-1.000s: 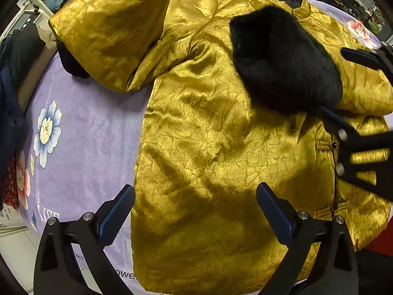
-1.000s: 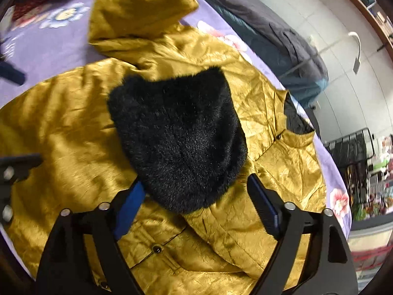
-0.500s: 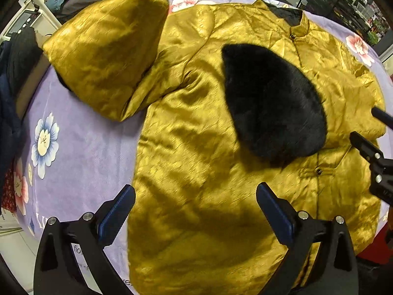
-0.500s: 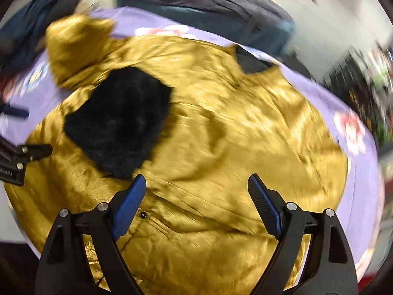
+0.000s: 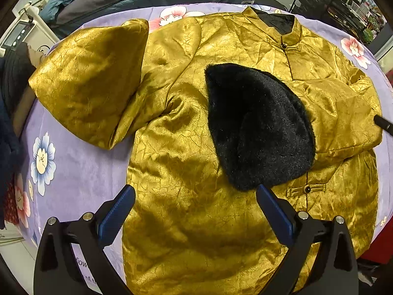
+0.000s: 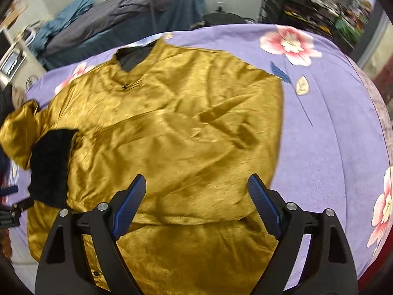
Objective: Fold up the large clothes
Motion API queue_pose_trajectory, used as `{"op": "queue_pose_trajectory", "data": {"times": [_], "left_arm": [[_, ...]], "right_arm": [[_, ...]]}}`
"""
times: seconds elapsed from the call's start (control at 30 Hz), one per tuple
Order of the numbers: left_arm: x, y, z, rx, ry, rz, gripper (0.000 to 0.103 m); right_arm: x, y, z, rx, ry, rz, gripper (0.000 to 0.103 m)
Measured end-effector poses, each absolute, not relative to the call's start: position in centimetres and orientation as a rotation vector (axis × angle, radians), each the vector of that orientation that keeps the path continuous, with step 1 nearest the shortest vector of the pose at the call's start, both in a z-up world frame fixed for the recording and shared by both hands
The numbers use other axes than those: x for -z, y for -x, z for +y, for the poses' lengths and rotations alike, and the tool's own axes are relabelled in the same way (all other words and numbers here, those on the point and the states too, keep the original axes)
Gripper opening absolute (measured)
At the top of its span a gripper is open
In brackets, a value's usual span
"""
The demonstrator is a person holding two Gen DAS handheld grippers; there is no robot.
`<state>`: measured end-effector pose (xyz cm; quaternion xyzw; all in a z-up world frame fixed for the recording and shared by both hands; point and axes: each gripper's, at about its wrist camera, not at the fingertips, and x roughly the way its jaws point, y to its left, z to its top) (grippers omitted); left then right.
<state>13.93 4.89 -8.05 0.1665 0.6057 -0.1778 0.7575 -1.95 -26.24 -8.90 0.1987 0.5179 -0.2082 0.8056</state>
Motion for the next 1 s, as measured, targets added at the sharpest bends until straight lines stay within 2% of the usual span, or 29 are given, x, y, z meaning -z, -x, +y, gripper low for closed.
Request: {"op": "queue_pose_trajectory", "data": {"times": [0.43, 0.67, 0.73, 0.8, 0.9, 1.0], "left_arm": [[9.1, -15.1, 5.3, 0.367, -0.396, 1.336, 0.097], [8.4, -17.7, 3.1, 0.373, -0.424, 1.299, 0.097], [7.8, -18.0, 2.5, 0.383, -0.416, 1.287, 0.097], [7.1, -18.3, 2.3, 0.392, -0.403, 1.273, 0.097], [6.2, -18.7, 2.6, 0.399, -0.369, 1.270, 0.097], [5.9, -19.2, 3.1, 0.399, -0.337, 1.280, 0.097]], "right_arm": [[10.6, 0.4, -37.8, 0.616, -0.731, 1.041, 0.084], [12.2, -1.2, -40.1, 0.621, -0.815, 1.036, 0.083], [12.7, -1.7, -40.1, 0.602, -0.816, 1.049, 0.068], [13.6, -2.0, -40.0, 0.588, -0.810, 1.090, 0.032], [13.5, -0.9, -40.1, 0.619, -0.792, 1.059, 0.020], [13.2, 0.5, -40.9, 0.666, -0.829, 1.011, 0.019]]}}
